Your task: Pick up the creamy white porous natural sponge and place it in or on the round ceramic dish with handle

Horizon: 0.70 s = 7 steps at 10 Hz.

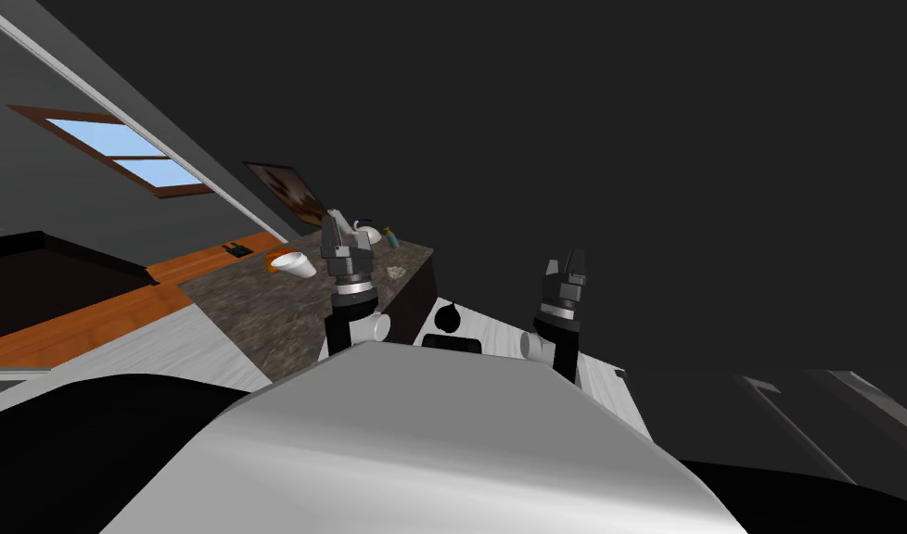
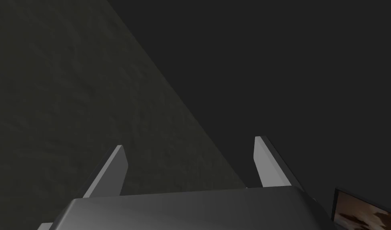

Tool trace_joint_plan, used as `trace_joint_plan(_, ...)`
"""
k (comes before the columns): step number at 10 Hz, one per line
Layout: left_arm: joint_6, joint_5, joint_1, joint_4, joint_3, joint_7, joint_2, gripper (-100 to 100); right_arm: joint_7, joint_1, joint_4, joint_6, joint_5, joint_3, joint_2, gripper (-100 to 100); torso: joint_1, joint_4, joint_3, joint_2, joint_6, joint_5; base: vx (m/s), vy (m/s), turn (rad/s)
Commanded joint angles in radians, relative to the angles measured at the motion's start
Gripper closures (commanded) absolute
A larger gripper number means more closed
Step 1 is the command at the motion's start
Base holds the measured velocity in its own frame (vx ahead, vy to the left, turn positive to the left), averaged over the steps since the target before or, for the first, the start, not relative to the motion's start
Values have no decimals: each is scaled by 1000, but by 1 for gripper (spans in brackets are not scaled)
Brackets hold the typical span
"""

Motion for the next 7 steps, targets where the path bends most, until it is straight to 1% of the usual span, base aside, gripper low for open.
trace_joint_plan(1,9,4,-10,14,-1,4,43,-100,0,0,0,0,0,0,0,0,0,0,0,0,0,0,3,-6,37)
trace_joint_plan(4,43,18,-49,65,-3,20,123,-100,0,0,0,0,0,0,0,0,-1,0,-1,-1,0,0,10,-22,70)
trace_joint_plan(7,97,43,-112,145,-7,46,175,-100,0,0,0,0,0,0,0,0,-3,0,-1,-2,0,-1,21,-47,111)
